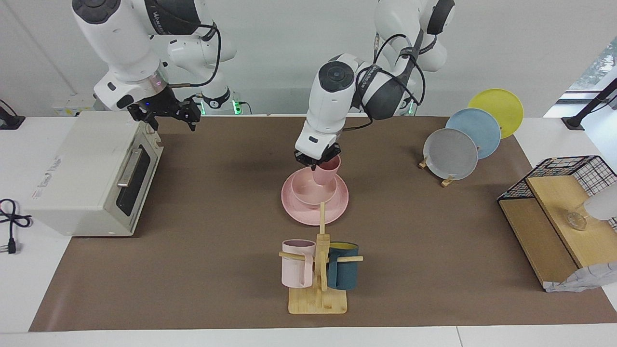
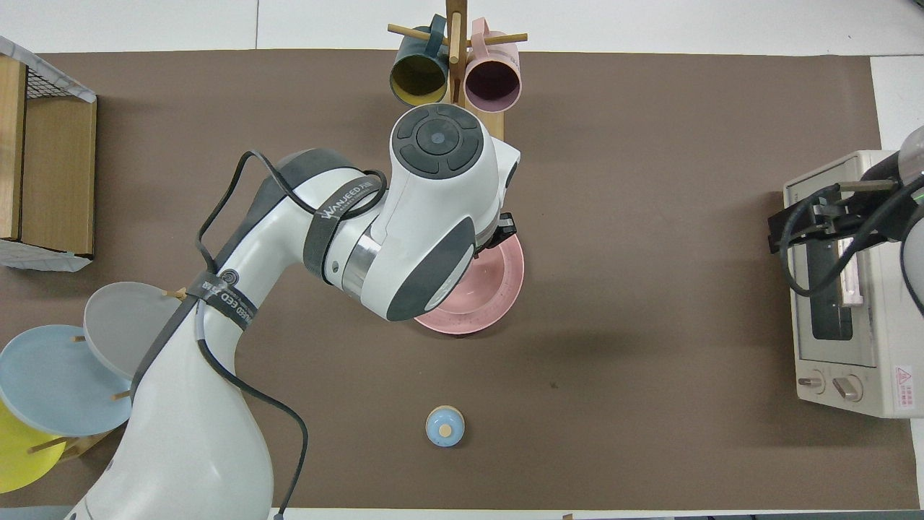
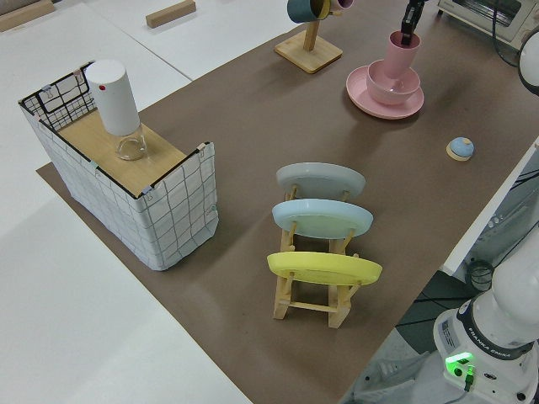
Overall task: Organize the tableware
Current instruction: 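Lower the pink cup into the bowl with the left gripper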
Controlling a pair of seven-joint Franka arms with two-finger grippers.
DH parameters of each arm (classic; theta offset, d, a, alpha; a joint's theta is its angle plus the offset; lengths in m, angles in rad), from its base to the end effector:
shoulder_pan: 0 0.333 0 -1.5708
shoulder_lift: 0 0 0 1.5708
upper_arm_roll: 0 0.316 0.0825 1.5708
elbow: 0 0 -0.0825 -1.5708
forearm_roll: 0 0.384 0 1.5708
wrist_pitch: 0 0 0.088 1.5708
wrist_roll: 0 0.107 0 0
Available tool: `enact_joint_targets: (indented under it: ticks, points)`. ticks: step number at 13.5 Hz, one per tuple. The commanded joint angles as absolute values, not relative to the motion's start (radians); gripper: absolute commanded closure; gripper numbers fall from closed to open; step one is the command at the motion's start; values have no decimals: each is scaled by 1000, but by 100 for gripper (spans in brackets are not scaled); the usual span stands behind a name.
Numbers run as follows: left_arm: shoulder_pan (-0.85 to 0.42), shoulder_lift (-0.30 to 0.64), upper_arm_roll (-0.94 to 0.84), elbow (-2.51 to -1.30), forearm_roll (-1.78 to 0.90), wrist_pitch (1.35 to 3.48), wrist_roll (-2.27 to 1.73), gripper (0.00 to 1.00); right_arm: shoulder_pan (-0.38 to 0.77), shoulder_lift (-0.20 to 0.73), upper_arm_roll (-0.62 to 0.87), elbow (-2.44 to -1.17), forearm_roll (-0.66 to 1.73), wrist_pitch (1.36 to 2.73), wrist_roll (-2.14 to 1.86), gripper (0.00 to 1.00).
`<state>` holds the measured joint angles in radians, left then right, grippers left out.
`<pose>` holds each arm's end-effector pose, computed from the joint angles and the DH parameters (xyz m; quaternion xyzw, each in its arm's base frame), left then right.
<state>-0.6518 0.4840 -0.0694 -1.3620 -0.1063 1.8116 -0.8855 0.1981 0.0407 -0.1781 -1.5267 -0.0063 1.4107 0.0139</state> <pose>0.5231 -0.4596 0.4408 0.9927 0.0990 -0.0602 0.0349 0.5489 0.0123 0.6101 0.9969 0.0026 -0.0778 0.0081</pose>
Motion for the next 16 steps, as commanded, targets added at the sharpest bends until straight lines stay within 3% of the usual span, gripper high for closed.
enact_joint_targets:
  ticks: [1,6,16]
  points:
    - [-680,517,-51,-1334,-95,1840,-916,100,180,5,-182,-1540,-8,1396,-20,0]
    - [-683,532,-51,-1371,-92,1896,-923,100,144,-35,-196,-1595,-17,1405,-25,0]
    - [-683,528,-51,-1437,-58,1959,-942,100,110,-5,-132,-1540,-49,1416,-66,0]
